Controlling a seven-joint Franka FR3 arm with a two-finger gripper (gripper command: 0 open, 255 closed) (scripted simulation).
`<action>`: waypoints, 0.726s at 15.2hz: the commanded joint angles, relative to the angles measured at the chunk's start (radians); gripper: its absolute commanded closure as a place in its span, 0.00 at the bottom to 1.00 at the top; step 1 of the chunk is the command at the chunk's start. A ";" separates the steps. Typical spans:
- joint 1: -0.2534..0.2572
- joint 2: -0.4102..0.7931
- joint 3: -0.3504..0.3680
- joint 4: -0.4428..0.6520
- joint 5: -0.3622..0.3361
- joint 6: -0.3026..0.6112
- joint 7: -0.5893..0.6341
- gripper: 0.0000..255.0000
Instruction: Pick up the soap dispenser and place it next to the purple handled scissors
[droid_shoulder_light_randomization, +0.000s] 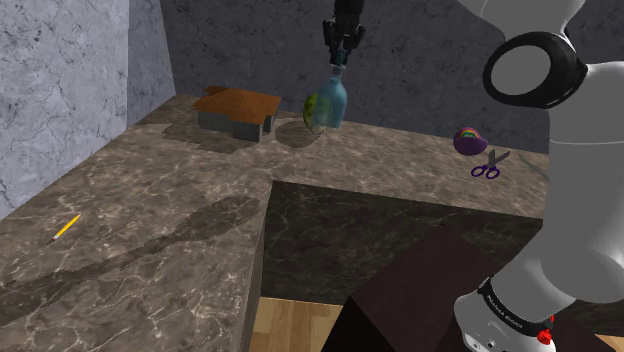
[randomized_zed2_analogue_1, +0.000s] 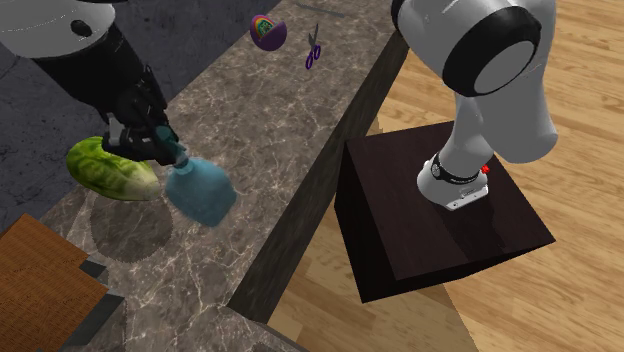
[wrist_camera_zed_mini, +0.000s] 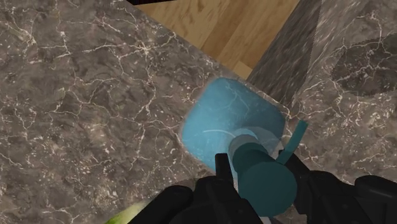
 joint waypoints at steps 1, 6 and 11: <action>0.003 0.037 0.000 0.090 -0.002 -0.053 0.001 1.00; -0.061 -0.177 -0.014 -0.230 0.010 0.051 -0.068 1.00; -0.127 -0.341 -0.045 -0.448 0.017 0.103 -0.163 1.00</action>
